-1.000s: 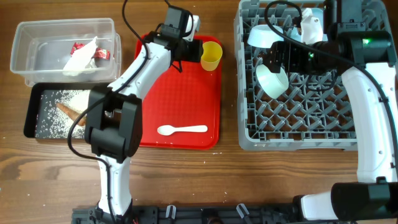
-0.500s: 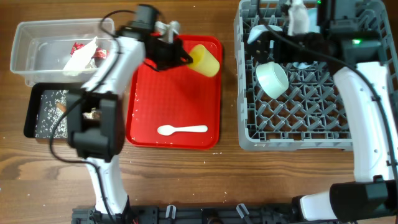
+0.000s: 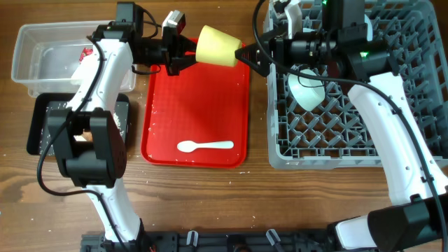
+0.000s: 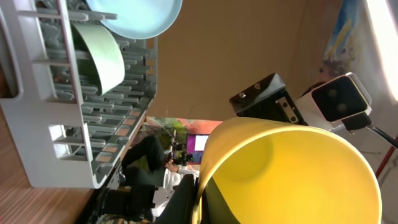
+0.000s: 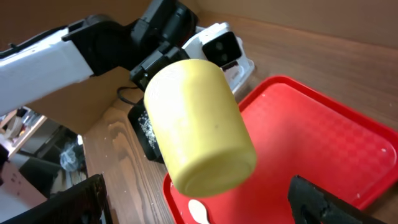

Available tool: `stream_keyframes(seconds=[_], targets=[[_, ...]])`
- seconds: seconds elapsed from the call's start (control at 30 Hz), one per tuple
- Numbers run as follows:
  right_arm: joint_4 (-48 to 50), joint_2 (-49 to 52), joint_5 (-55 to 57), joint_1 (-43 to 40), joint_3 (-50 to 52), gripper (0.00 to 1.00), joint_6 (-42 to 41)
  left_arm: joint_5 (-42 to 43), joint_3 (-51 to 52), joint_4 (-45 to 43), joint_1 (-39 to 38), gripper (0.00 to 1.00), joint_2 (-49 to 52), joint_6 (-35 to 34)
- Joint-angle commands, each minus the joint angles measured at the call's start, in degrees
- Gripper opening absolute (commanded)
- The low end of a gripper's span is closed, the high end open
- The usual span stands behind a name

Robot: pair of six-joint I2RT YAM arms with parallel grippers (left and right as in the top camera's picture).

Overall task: Sort waste into correct bins and load items into the dishwasher rack
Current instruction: 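Grasp the yellow cup with the left gripper and hand it to right gripper, then hold the yellow cup with both grippers above the red tray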

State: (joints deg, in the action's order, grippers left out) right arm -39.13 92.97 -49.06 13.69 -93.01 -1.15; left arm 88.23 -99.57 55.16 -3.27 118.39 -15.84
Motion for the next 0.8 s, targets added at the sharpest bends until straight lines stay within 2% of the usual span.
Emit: stream_keyframes(seconds=[0.0,0.13,0.37,0.5,0.63,0.77], targets=[[2.1,0.7,-2.7,-0.2,0.9,0.95,4.7,2.2,-0.6,0.2,-0.3,0.04,-4.5,-0.3],[4.8,1.7,-6.1,-0.2,0.9,0.87,7.2,2.1,-0.6,0.1,-0.3,0.04,-8.3,-0.3],[11.3,5.1,-20.6,-0.2,0.9,0.78,7.2,2.1,-0.6,-0.1,-0.3,0.04,-9.4,-1.0],[12.2,5.1,-23.7,-0.2,0.9,0.75,7.1,2.1,-0.6,-0.2,-0.3,0.04,-9.4,-0.9],[13.9,5.1,-27.2,-0.2,0.9,0.68,7.1,2.1,-0.6,-0.2,-0.3,0.04,-9.4,-0.9],[13.8,5.1,-28.0,0.3,0.9,0.68,7.1,2.1,-0.6,-0.3,-0.3,0.04,-9.4,-0.9]])
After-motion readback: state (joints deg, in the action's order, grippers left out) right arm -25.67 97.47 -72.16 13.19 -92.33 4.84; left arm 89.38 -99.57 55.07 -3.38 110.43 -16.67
